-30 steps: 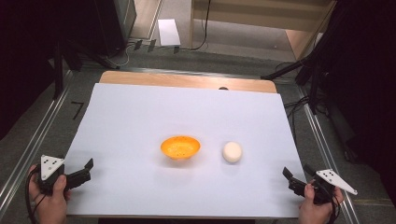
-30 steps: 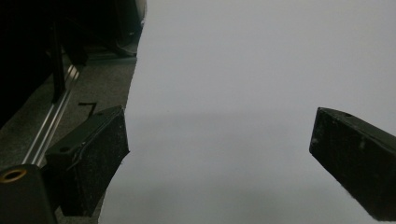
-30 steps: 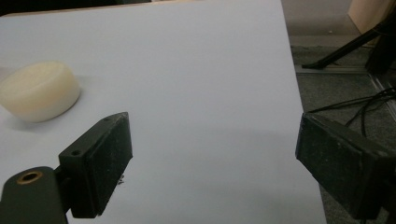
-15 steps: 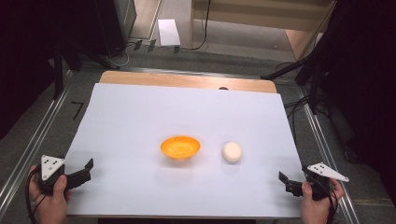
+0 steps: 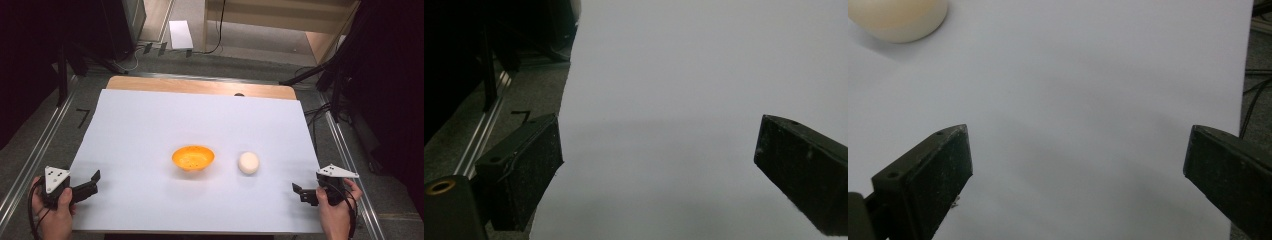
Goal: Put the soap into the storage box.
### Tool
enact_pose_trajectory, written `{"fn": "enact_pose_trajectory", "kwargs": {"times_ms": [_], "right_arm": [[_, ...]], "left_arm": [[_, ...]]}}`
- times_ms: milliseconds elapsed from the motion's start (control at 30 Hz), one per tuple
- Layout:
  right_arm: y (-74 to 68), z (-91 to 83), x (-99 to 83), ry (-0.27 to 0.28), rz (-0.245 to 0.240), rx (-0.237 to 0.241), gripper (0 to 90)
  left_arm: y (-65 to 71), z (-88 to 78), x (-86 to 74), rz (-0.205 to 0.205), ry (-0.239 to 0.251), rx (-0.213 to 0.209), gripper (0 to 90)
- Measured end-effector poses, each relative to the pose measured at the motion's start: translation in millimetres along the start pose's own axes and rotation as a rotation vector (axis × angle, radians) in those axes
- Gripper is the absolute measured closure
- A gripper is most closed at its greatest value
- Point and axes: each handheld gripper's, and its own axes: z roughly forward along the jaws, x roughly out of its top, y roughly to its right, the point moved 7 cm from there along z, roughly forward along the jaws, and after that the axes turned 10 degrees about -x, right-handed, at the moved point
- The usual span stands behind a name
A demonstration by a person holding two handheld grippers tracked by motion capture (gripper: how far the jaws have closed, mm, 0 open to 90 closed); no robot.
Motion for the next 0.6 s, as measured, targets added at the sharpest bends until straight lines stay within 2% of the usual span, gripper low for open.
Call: {"fn": "enact_pose_trajectory", "kwargs": {"times_ms": [600], "right_arm": [[-20.6, 15.6, 24.7, -0.117, -0.109, 0.052, 0.0]], "left_arm": [[0.4, 0.3, 0.0, 0.003, 0.001, 0.005, 5.9]]}}
